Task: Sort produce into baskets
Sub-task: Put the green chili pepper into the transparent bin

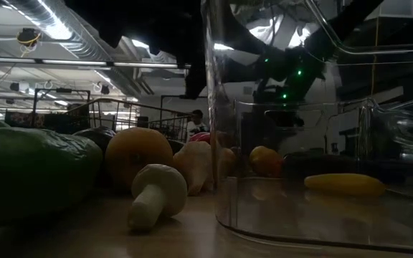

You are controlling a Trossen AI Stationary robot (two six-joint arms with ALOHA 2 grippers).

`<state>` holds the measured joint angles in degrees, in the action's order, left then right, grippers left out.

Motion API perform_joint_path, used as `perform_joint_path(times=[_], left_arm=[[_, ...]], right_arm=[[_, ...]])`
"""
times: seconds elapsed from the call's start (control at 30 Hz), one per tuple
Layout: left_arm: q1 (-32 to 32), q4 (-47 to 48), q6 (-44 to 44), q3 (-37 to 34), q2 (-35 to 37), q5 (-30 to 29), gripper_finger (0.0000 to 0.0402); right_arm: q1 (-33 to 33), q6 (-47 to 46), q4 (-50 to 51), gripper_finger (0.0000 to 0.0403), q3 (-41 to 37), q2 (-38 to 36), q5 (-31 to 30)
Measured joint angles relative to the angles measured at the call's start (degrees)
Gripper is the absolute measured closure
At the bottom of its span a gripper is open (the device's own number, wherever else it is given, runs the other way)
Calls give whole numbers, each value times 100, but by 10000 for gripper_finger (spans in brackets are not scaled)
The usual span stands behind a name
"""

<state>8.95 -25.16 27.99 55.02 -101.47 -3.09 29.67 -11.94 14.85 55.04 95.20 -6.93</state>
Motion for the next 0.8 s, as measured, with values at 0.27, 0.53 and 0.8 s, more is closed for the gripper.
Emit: perform_joint_path(times=[0.27, 0.53, 0.8], left_arm=[[0, 186, 23, 0, 4, 0, 204], [0, 233, 63, 0, 4, 0, 204], [0, 233, 68, 0, 4, 0, 204]], right_arm=[[0, -164, -372, 54, -1, 535, -72], [0, -176, -480, 108, 1, 783, -100], [-2, -177, -543, 186, 1, 834, 204]])
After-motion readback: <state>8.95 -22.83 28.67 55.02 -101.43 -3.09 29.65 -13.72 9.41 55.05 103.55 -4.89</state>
